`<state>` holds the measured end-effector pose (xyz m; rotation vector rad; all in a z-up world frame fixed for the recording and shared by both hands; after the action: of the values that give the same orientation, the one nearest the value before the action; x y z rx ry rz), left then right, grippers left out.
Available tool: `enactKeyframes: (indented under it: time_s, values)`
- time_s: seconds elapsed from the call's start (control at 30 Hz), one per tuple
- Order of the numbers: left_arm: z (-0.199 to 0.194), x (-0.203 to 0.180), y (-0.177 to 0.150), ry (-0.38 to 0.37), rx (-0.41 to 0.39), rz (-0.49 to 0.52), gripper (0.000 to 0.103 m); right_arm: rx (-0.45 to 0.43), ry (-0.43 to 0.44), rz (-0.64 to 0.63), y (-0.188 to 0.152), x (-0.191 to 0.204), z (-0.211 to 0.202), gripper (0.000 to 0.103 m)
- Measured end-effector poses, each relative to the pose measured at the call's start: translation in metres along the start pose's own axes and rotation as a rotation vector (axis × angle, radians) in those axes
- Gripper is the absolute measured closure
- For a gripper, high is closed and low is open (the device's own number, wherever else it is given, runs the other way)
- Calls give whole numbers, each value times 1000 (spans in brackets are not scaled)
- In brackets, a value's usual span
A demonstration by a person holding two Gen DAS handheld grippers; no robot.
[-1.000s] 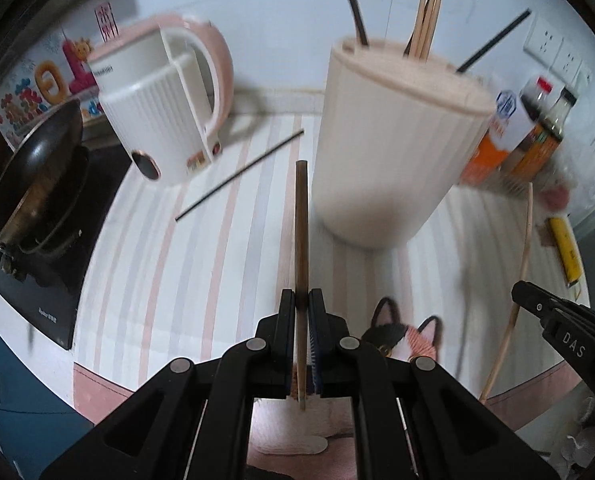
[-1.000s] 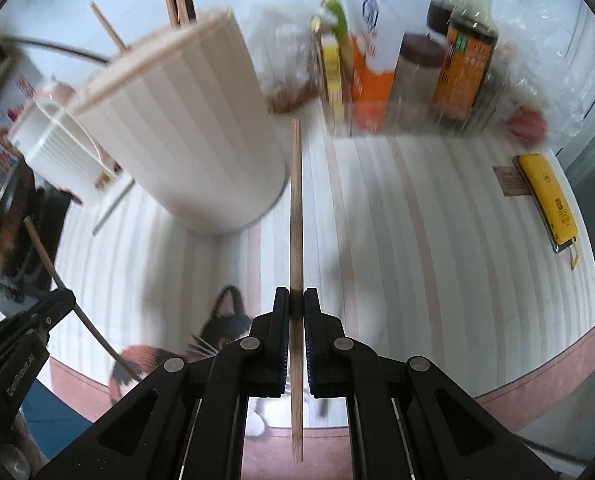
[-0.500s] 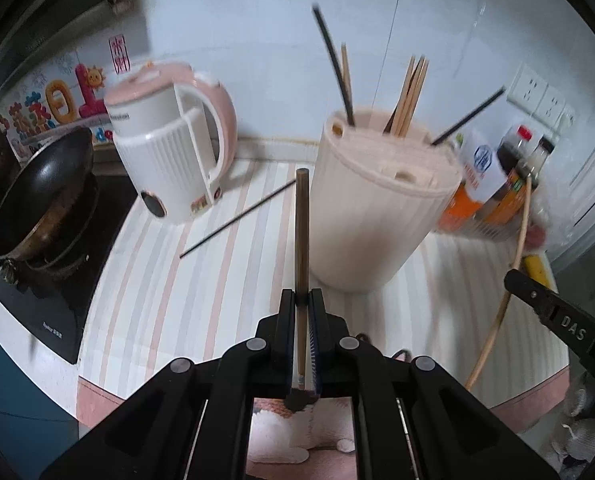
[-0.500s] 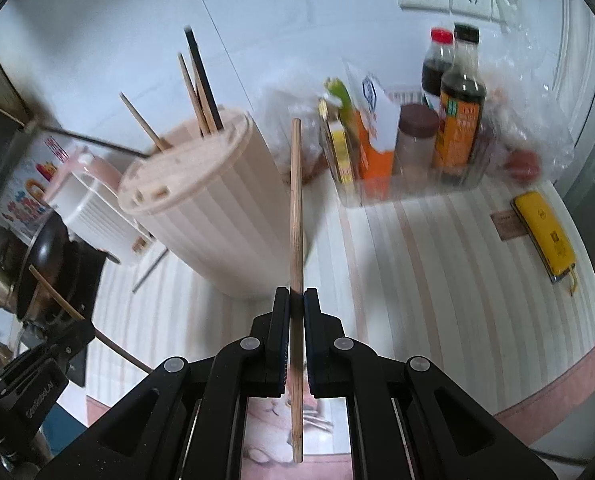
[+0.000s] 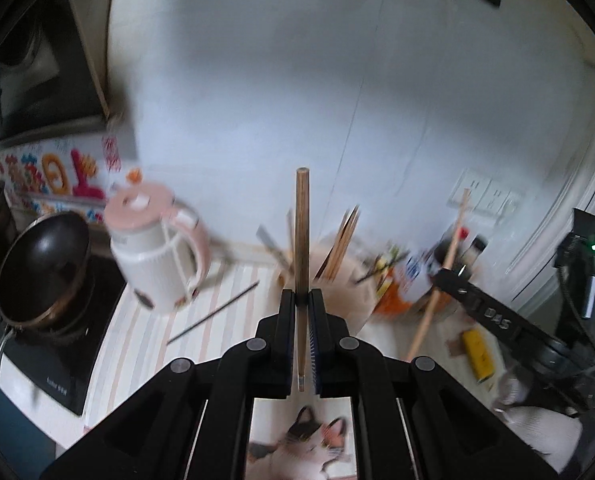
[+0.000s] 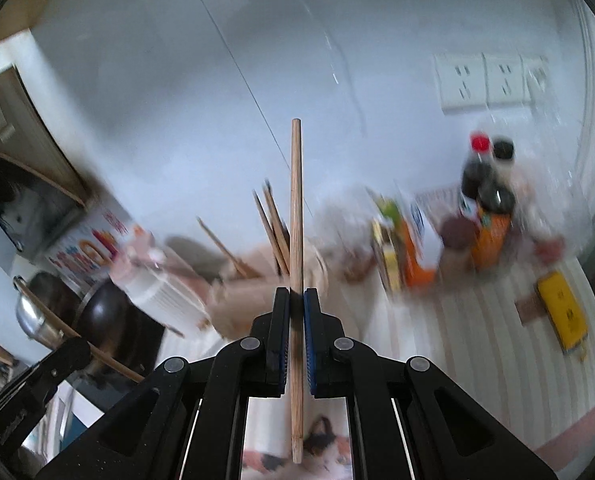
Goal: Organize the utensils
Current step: 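Lift both held chopsticks and carry them toward the beige holder, then insert both chopsticks into the beige holder and open both tools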
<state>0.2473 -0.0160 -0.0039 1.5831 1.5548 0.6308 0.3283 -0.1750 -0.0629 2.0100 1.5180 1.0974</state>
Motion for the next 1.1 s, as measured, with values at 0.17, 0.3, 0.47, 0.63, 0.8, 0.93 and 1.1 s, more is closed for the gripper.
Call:
enactKeyframes:
  time_s: [0.17,0.3,0.47,0.63,0.8,0.93,1.1]
  values:
    - [9,-16,42,-28,-56,5,99,-89,37,-6,51,16,6,96]
    - [29,-24,67,-19,-75,16,99,-145,43,-9,82,24,25,96]
    - [65,-27,79,-1,-59,35,99,-190,40,17,100,24,56,96]
    - [102,-23,74,19,-17,37,99,-218,37,27,97,20,85,96]
    - [139,-13,62,32,51,31,99,-225,16,11,87,15,112,96]
    - [153,-8,52,12,99,18,98,-223,12,-23,76,14,124,96]
    - [142,-4,52,21,111,-5,91,-165,15,-81,68,24,127,93]
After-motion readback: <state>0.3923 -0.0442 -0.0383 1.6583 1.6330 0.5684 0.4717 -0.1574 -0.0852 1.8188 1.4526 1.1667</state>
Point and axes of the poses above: each gripper's, at about its wrist camera, not at the fingertips, and z roughly the way its jaws point, x to its left, y to its top, the point moved 1 cm from there along z, roughly the way its jaws point, and after that the axes turned 9 degrees about -x, right-handed, at the moved point
